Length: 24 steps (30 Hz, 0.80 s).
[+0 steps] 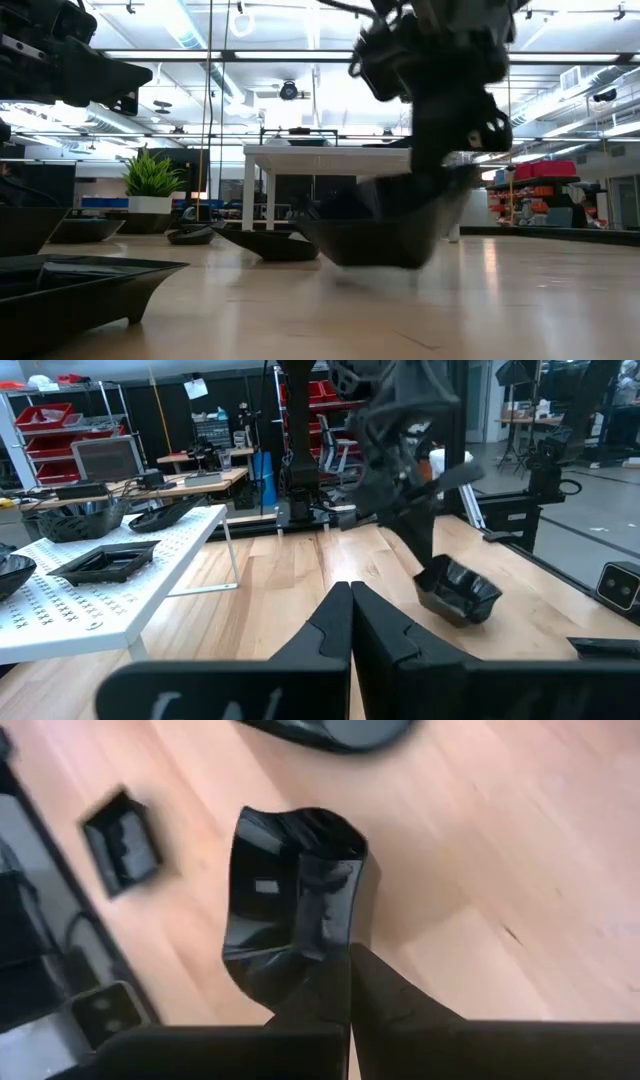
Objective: Pick & Place Mini shaped plates
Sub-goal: Stack the distorted square plate on top of the distorted square plate on the shelf
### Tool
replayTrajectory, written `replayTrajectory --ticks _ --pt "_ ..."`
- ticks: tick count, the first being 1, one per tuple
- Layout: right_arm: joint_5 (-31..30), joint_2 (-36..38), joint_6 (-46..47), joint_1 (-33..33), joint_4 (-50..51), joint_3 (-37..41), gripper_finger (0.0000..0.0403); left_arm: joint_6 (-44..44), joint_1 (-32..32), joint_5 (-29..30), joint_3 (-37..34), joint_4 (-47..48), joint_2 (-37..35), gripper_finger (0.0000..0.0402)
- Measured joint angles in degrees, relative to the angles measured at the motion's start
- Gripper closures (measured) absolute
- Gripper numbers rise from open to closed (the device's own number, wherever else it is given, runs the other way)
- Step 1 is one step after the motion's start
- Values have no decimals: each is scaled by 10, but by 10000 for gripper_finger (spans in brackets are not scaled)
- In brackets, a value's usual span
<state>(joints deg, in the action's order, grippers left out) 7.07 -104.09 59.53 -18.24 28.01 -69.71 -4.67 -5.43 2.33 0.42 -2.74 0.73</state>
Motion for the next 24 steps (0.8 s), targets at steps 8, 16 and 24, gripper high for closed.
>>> replayTrajectory --ticks 8,16,24 --pt "19 0 6 0 -1 38 403 0 0 0 0 0 0 399" --pt "30 0 -6 -7 -6 41 389 0 0 0 0 0 0 399" --pt "29 0 -30 -8 -5 41 337 0 0 0 0 0 0 399"
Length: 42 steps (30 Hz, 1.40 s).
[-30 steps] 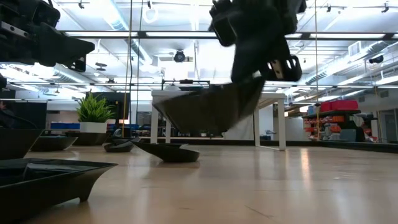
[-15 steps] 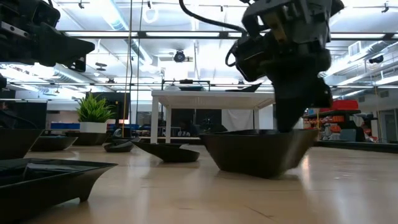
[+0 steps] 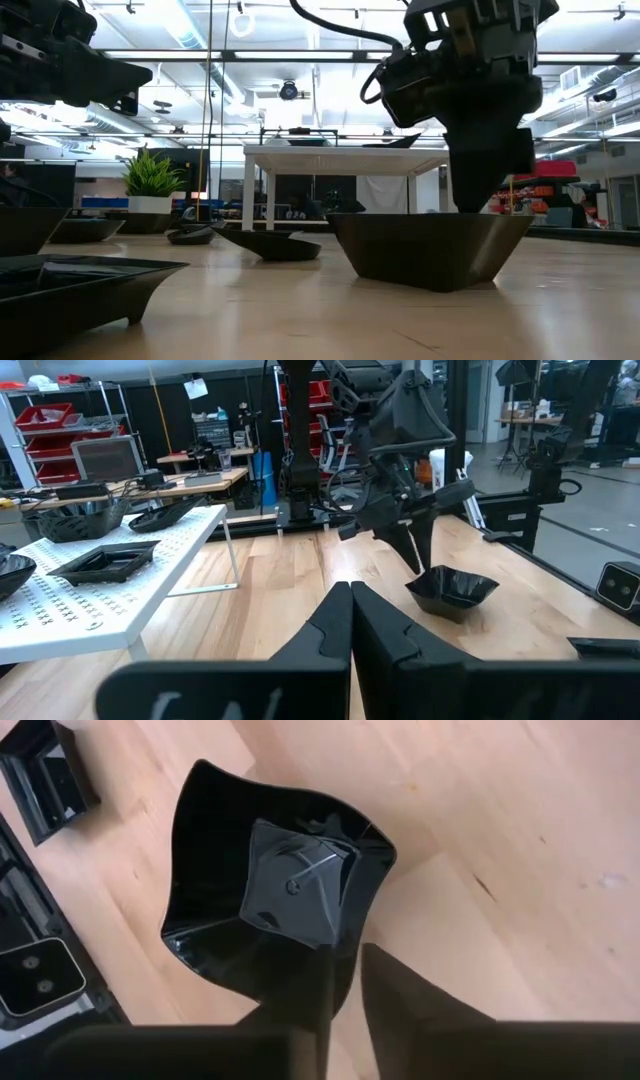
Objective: Pick & Place Mini shaped plates
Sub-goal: Stack the distorted square plate on top of the distorted square plate on the shelf
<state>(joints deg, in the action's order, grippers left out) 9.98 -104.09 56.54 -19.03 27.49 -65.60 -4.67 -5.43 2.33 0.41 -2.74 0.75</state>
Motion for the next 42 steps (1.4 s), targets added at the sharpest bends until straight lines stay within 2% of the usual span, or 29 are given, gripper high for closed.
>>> replayTrajectory --ticks 8,14,34,42 --pt "-1 0 1 -3 0 0 259 0 0 0 0 0 0 399" --pt "-25 0 2 -13 0 0 235 0 0 0 0 0 0 399" --pt "-40 -22 15 -10 -13 0 255 0 0 0 0 0 0 399" --pt "-36 -22 15 -9 -15 0 288 0 0 0 0 0 0 399"
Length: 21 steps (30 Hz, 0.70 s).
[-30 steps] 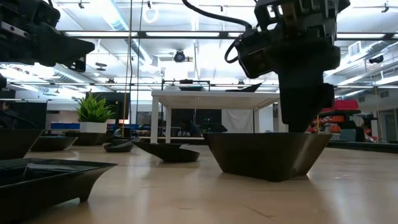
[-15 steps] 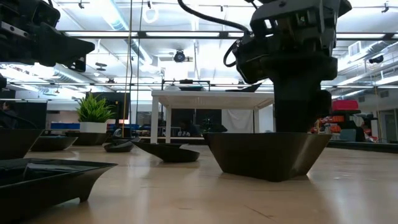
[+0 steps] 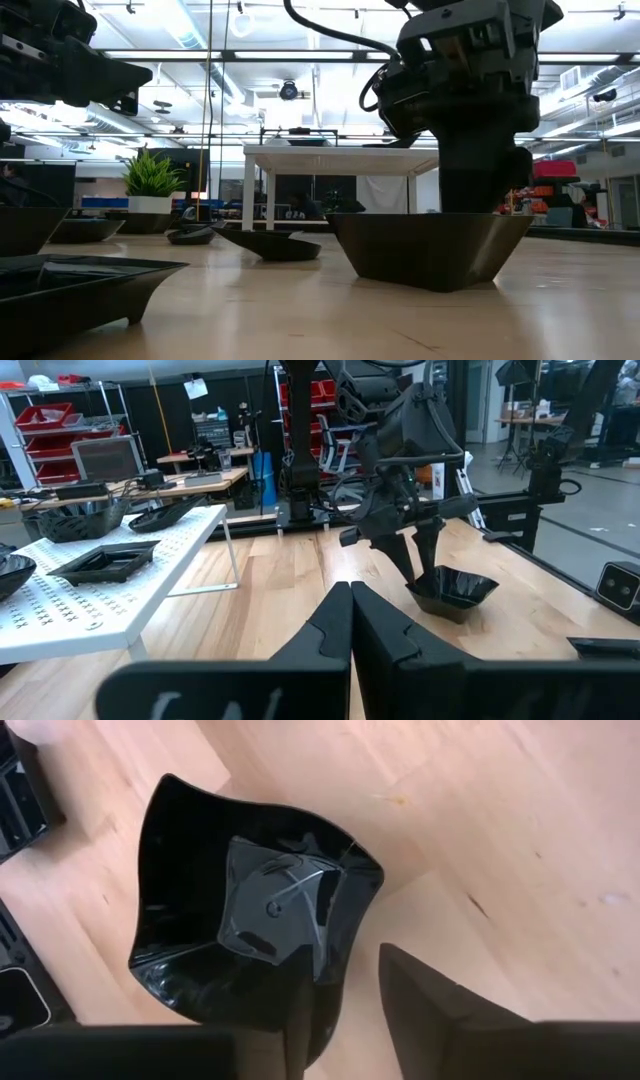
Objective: Pick & Place Mini shaped plates
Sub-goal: Stack the distorted square plate on top of the distorted square plate on the shelf
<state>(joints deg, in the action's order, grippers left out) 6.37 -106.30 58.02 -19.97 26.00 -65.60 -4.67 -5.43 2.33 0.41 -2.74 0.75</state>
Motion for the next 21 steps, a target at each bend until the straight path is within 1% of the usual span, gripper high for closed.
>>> replayTrajectory --ticks 9,21 --pt "6 0 0 0 -2 0 342 0 0 0 0 0 0 399" --pt "6 14 1 8 -13 0 392 0 0 0 0 0 0 399"
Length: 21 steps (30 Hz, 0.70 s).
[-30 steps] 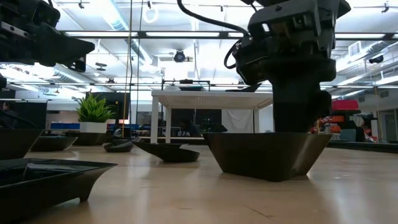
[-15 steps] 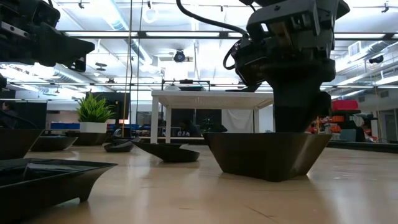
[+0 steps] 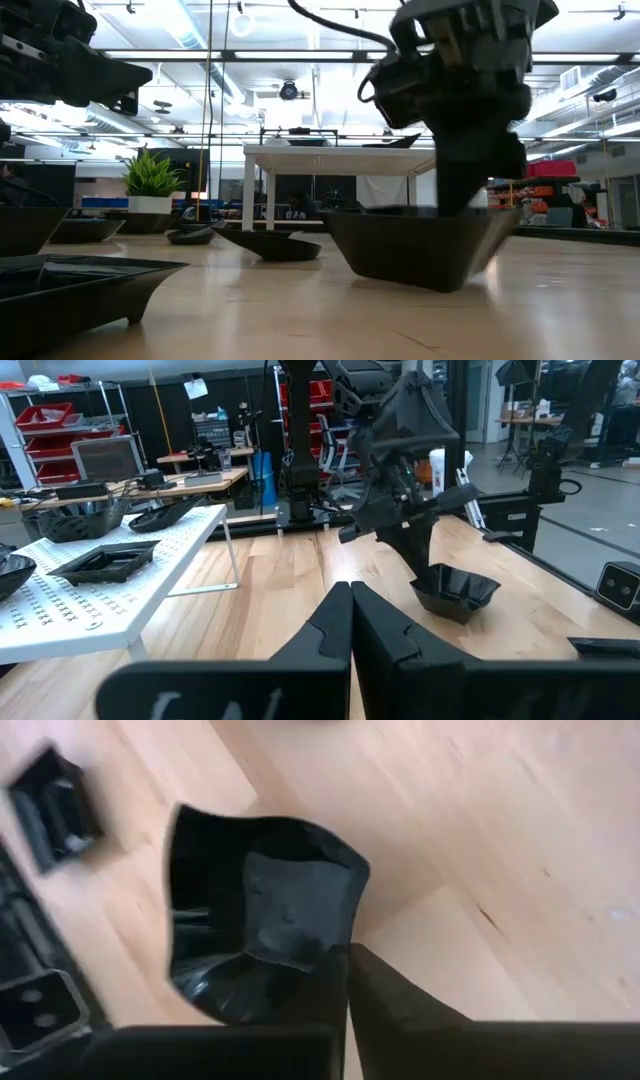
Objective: Pick & Place Mini shaped plates
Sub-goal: Stack the distorted square plate on top of the distorted square plate on the shelf
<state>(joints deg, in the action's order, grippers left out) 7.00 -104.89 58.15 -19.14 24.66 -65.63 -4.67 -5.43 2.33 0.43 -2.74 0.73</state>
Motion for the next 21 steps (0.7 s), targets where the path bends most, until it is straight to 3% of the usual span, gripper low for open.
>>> replayTrajectory --ticks 11,21 --pt "1 32 0 20 -11 0 400 0 0 0 0 0 0 399" --pt "-1 119 28 85 -47 0 402 0 0 0 0 0 0 399"
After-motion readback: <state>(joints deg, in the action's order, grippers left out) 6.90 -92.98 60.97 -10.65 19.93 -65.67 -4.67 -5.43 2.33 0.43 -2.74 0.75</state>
